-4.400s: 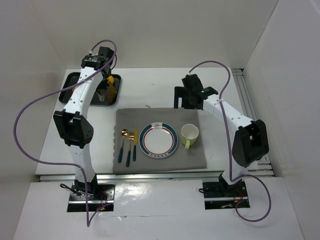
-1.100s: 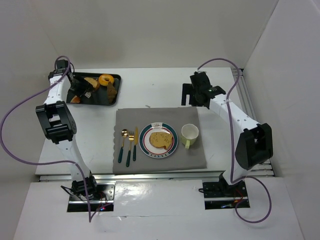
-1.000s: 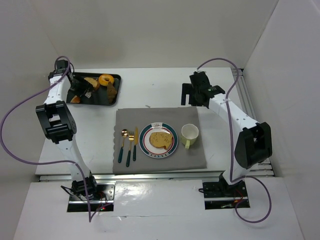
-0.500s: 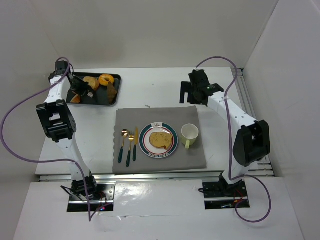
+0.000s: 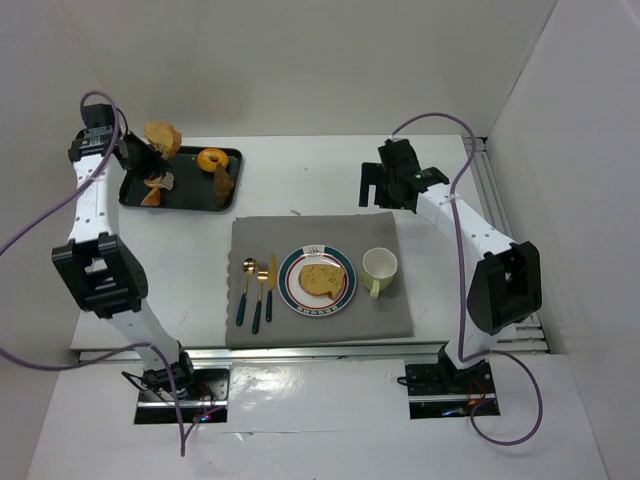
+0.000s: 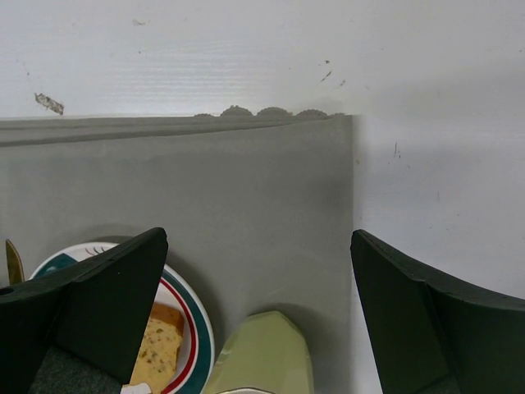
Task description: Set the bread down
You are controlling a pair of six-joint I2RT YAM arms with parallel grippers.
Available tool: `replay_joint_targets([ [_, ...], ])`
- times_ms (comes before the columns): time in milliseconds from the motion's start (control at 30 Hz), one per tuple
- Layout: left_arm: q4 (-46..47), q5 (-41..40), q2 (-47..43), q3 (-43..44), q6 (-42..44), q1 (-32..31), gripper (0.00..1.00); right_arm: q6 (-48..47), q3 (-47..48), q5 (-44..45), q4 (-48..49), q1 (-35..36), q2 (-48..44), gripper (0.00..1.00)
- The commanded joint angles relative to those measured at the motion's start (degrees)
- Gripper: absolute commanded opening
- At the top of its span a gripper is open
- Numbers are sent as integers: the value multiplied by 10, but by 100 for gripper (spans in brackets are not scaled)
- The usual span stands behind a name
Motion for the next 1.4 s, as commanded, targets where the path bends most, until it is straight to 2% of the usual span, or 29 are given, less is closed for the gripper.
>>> replay_joint_targets([
  [0,-26,-13,-102,-8,72,-7,0,4,4,-5,14,-4,-52,100],
  [100,-63,-7,-170,-30,134,-66,0,4,-10,9,14,-4,-75,100],
  [133,-80,-7,-186,-54,146,-115,0,4,-16,14,14,-4,-81,100],
  [200,-96,-13,-219,-88,162,-174,0,-1,-22,27,14,-4,-91,100],
  [233,-96,-7,-256,-139,162,-205,0,-1,-22,27,14,-4,-99,100],
  [267,-96,1,-275,-167,155,-262,0,-1,-22,34,14,-4,-99,100],
  [333,-77,8,-320,-225,126,-318,0,-1,-22,46,6,-9,-117,100],
  [367,-72,2,-358,-268,111,-373,0,-1,-22,53,6,-9,-125,100],
  [467,-72,11,-402,-317,48,-444,0,-1,-22,46,11,-9,-155,100],
  [500,-64,11,-425,-344,30,-496,0,-1,-27,46,11,-9,-161,100],
  [600,-57,-22,-441,-384,-28,-573,0,-1,-32,46,11,-14,-167,100],
  [800,-32,-21,-441,-425,-49,-594,0,5,-58,34,11,-14,-182,100],
  [1000,-32,-57,-416,-454,-55,-604,0,5,-75,39,11,-14,-194,100],
  [1033,-37,-57,-407,-447,-55,-610,11,5,-75,39,11,-14,-194,100],
  [1100,-47,-70,-392,-436,-55,-626,26,5,-75,39,11,-14,-194,100],
  [1133,-54,-78,-381,-421,-55,-639,38,5,-75,39,11,-14,-194,100],
  [1167,-60,-85,-376,-413,-55,-645,56,5,-75,39,11,-14,-194,100],
  [1233,-80,-101,-368,-401,-60,-645,64,5,-75,44,11,-14,-194,100],
  [1367,-103,-122,-362,-374,-60,-650,65,5,-81,44,11,-14,-183,100],
])
